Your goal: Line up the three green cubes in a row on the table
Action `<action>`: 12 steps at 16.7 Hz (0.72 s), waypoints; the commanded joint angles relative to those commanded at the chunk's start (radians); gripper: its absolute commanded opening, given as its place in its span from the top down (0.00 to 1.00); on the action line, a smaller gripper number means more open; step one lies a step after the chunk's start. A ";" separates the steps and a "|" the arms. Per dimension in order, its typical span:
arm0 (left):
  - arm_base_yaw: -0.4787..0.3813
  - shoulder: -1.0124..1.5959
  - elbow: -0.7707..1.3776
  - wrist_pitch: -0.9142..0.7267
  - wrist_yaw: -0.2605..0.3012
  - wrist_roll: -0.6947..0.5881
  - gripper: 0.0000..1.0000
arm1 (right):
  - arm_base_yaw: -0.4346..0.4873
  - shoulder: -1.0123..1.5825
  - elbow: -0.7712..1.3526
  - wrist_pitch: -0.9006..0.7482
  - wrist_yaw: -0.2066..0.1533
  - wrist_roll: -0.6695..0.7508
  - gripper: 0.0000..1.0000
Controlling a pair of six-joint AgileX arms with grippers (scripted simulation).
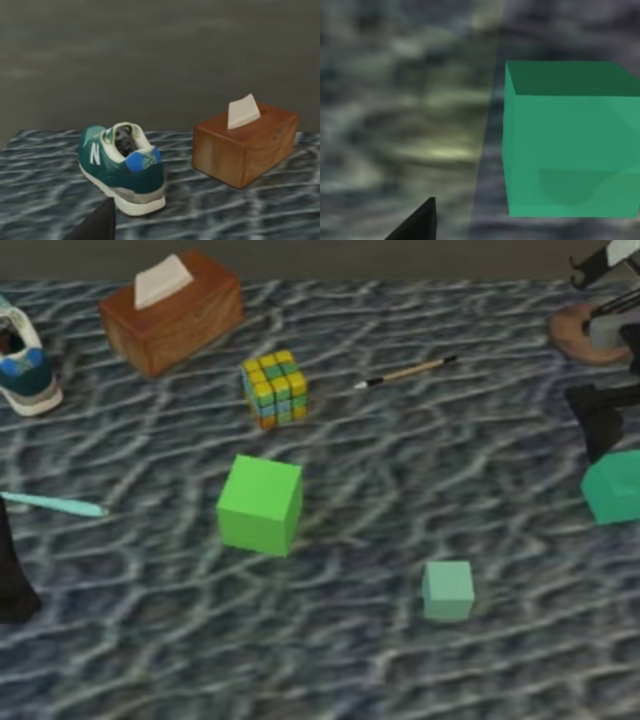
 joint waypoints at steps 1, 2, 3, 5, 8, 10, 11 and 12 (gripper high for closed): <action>0.000 0.000 0.000 0.000 0.000 0.000 0.00 | 0.000 0.001 -0.003 0.003 0.000 0.000 0.00; 0.000 0.000 0.000 0.000 0.000 0.000 0.00 | -0.001 0.006 -0.014 0.016 -0.001 0.001 0.00; 0.000 0.000 0.000 0.000 0.000 0.000 0.00 | -0.001 0.015 -0.031 0.040 -0.001 0.001 0.00; 0.000 0.000 0.000 0.000 0.000 0.000 0.00 | -0.002 0.043 -0.078 0.119 -0.001 0.002 0.00; 0.000 0.000 0.000 0.000 0.000 0.000 0.00 | -0.002 0.092 -0.156 0.256 -0.001 0.002 0.00; 0.000 0.000 0.000 0.000 0.000 0.000 0.00 | -0.002 0.114 -0.188 0.301 0.000 0.002 0.00; 0.000 0.000 0.000 0.000 0.000 0.000 0.00 | -0.002 0.118 -0.193 0.308 0.000 0.002 0.00; 0.000 0.000 0.000 0.000 0.000 0.000 0.00 | -0.002 0.118 -0.193 0.308 0.000 0.002 0.00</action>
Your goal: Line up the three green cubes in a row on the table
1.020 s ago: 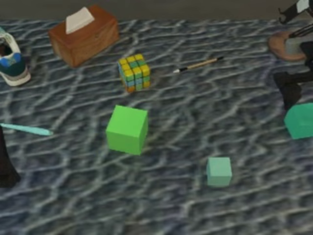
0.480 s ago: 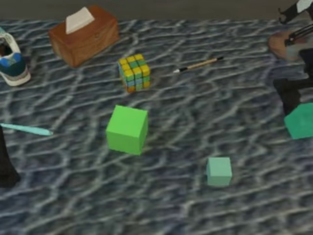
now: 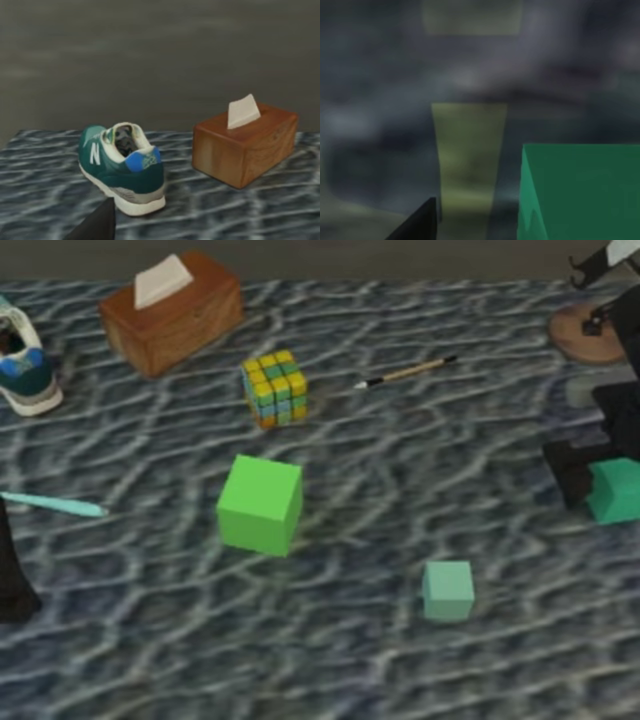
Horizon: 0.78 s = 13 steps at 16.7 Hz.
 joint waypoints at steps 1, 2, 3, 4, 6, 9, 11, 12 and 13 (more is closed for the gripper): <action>0.000 0.000 0.000 0.000 0.000 0.000 0.00 | 0.000 0.000 0.000 0.000 0.000 0.000 0.00; 0.000 0.000 0.000 0.000 0.000 0.000 0.00 | 0.000 0.000 0.000 0.000 0.000 0.000 0.00; 0.000 0.000 0.000 0.000 0.000 0.000 0.00 | 0.000 0.000 0.000 0.000 0.000 0.000 0.08; 0.000 0.000 0.000 0.000 0.000 0.000 0.00 | 0.000 0.000 0.000 0.000 0.000 0.000 0.15; 0.000 0.000 0.000 0.000 0.000 0.000 0.00 | 0.000 0.000 0.000 0.000 0.000 0.000 0.30; 0.000 0.000 0.000 0.000 0.000 0.000 0.00 | 0.000 0.000 0.000 0.000 0.000 0.000 0.53; 0.000 0.000 0.000 0.000 0.000 0.000 0.00 | 0.000 0.000 0.000 0.000 0.000 0.000 0.68; 0.000 0.000 0.000 0.000 0.000 0.000 0.00 | 0.000 0.000 0.000 0.000 0.000 0.000 0.75; 0.000 0.000 0.000 0.000 0.000 0.000 0.00 | 0.000 0.000 0.000 0.000 0.000 0.000 0.83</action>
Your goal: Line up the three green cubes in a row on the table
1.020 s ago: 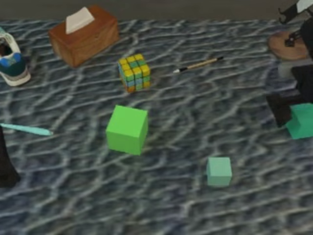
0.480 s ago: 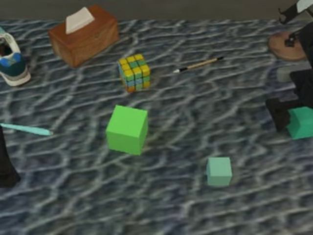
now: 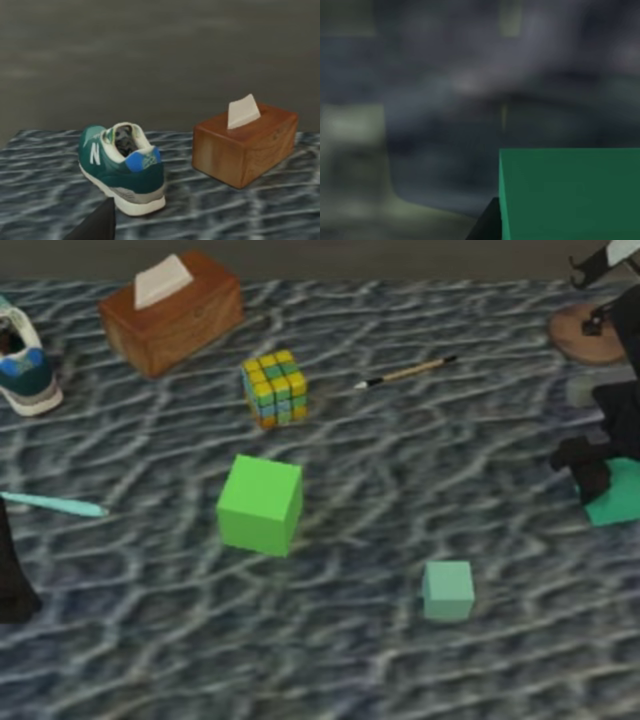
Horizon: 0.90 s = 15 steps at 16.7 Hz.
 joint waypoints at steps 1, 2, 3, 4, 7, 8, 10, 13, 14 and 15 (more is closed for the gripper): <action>0.000 0.000 0.000 0.000 0.000 0.000 0.00 | 0.000 0.000 0.000 0.000 0.000 0.000 0.90; 0.000 0.000 0.000 0.000 0.000 0.000 0.00 | 0.000 0.000 0.000 0.000 0.000 0.000 0.98; 0.000 0.000 0.000 0.000 0.000 0.000 0.00 | 0.000 0.000 0.000 0.000 0.000 0.000 1.00; 0.000 0.000 0.000 0.000 0.000 0.000 0.00 | 0.000 0.000 0.000 0.000 0.000 0.000 1.00; 0.000 0.000 0.000 0.000 0.000 0.000 0.00 | 0.000 0.000 0.000 0.000 0.000 0.000 1.00; 0.000 0.000 0.000 0.000 0.000 0.000 0.00 | 0.000 0.000 0.000 0.000 0.000 0.000 1.00; 0.000 0.000 0.000 0.000 0.000 0.000 0.00 | 0.000 0.000 0.000 0.000 0.000 0.000 1.00; 0.000 0.000 0.000 0.000 0.000 0.000 0.00 | 0.002 -0.028 0.021 -0.026 -0.003 0.001 1.00; 0.000 0.000 0.000 0.000 0.000 0.000 0.00 | 0.004 -0.036 0.037 -0.049 -0.003 0.000 1.00; 0.000 0.000 0.000 0.000 0.000 0.000 0.00 | 0.006 -0.046 0.056 -0.081 -0.004 -0.002 1.00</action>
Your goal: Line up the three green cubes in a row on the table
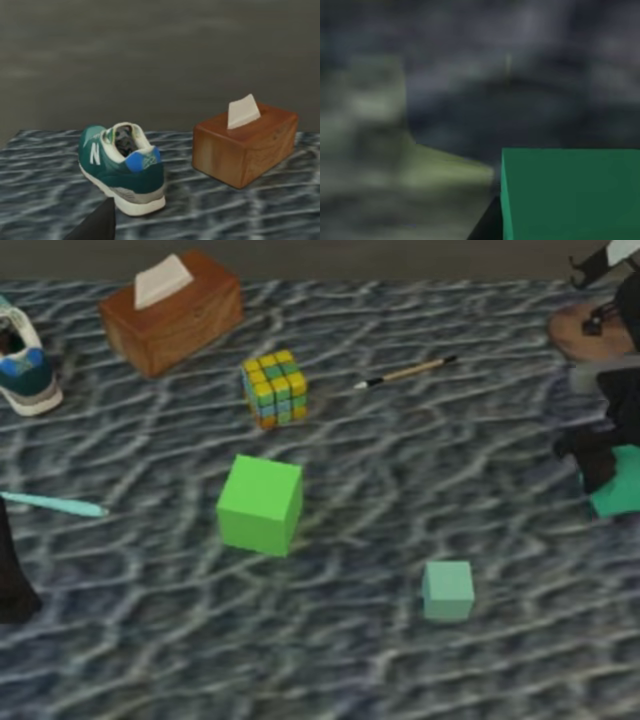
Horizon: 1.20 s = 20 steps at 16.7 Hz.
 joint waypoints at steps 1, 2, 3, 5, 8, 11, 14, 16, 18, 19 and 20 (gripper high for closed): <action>0.000 0.000 0.000 0.000 0.000 0.000 0.00 | 0.001 -0.012 0.022 -0.034 0.000 -0.001 1.00; 0.000 0.000 0.000 0.000 0.000 0.000 0.00 | 0.002 -0.024 0.044 -0.071 0.000 0.000 1.00; 0.000 0.000 0.000 0.000 0.000 0.000 0.00 | 0.003 -0.037 0.065 -0.108 0.000 0.000 1.00; 0.000 0.000 0.000 0.000 0.000 0.000 0.00 | 0.003 -0.059 0.097 -0.159 0.000 0.001 1.00; 0.000 0.000 0.000 0.000 0.000 0.000 0.00 | 0.003 -0.066 0.104 -0.169 0.000 0.001 1.00; 0.000 0.000 0.000 0.000 0.000 0.000 0.00 | 0.011 -0.060 0.105 -0.169 0.000 0.016 1.00; 0.000 0.000 0.000 0.000 0.000 0.000 0.00 | 0.094 -0.050 0.126 -0.183 0.002 0.115 1.00; 0.000 0.000 0.000 0.000 0.000 0.000 0.00 | 0.179 -0.044 0.142 -0.197 0.004 0.221 1.00; 0.000 0.000 0.000 0.000 0.000 0.000 0.00 | 0.279 -0.040 0.154 -0.212 0.005 0.345 1.00; 0.000 0.000 0.000 0.000 0.000 0.000 0.00 | 0.331 -0.039 0.160 -0.220 0.006 0.413 1.00; 0.000 0.000 0.000 0.000 0.000 0.000 0.00 | 0.384 -0.037 0.165 -0.228 0.007 0.485 1.00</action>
